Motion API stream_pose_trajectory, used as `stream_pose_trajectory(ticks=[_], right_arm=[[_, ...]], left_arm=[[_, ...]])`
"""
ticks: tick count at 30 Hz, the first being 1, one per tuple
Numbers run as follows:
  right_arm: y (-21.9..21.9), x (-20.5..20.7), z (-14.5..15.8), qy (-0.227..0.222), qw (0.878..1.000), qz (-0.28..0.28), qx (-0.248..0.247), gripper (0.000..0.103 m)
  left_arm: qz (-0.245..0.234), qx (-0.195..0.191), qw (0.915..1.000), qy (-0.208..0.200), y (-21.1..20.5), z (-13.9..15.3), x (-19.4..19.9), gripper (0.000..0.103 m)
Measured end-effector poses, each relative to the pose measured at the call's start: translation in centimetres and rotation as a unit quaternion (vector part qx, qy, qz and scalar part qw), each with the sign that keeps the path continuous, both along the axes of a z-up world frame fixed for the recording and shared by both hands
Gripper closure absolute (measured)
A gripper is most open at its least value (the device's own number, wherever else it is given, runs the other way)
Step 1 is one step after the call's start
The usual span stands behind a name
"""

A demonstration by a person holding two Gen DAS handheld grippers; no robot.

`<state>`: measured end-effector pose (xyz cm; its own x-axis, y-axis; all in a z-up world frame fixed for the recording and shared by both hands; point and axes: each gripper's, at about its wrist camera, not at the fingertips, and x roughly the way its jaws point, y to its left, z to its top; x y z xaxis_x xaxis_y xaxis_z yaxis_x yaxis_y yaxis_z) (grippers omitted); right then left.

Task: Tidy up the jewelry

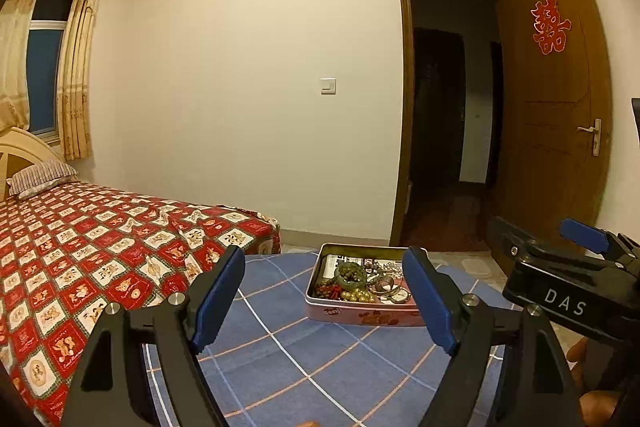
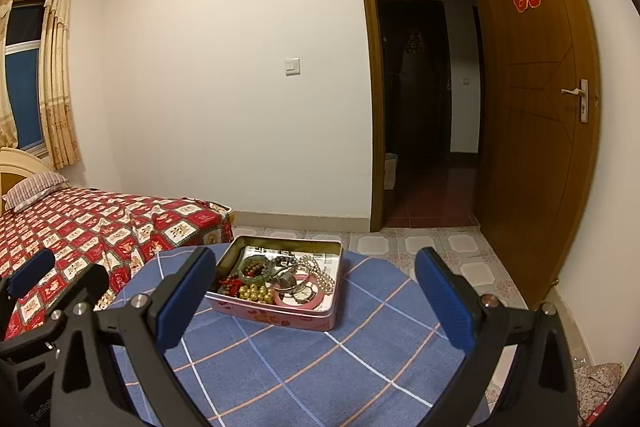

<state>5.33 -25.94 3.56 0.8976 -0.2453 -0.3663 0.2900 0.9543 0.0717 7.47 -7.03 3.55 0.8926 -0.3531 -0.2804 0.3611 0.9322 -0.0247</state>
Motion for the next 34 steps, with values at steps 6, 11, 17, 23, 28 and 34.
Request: stream_pose_trajectory(ticks=[6, 11, 17, 23, 28, 34], right_arm=[[0.05, 0.0, 0.07, -0.002, 1.0, 0.0, 0.0, 0.001], [0.02, -0.03, 0.1, -0.002, 1.0, 0.001, 0.0, 0.001], [0.08, -0.1, 0.17, -0.004, 1.0, 0.0, -0.004, 0.001], [0.0, -0.04, 0.11, 0.001, 1.0, 0.004, 0.0, 0.001], [-0.22, 0.03, -0.03, 0.006, 1.0, 0.005, 0.005, 0.001], [-0.35, 0.07, -0.13, 0.01, 1.0, 0.006, 0.005, 0.001]], left_arm=[[0.009, -0.01, 0.9999, 0.004, 0.35, 0.24, 0.05, 0.021], [0.025, 0.004, 0.9997, -0.006, 0.19, 0.36, -0.19, 0.021], [0.029, -0.011, 0.9995, -0.006, 0.54, 0.56, -0.22, 0.021], [0.039, -0.023, 0.9984, -0.032, 0.99, 0.31, -0.78, 0.021], [0.043, -0.011, 0.9986, -0.03, 0.71, 0.15, -0.56, 0.021], [0.038, 0.005, 0.9991, -0.016, 0.39, 0.04, -0.19, 0.021]])
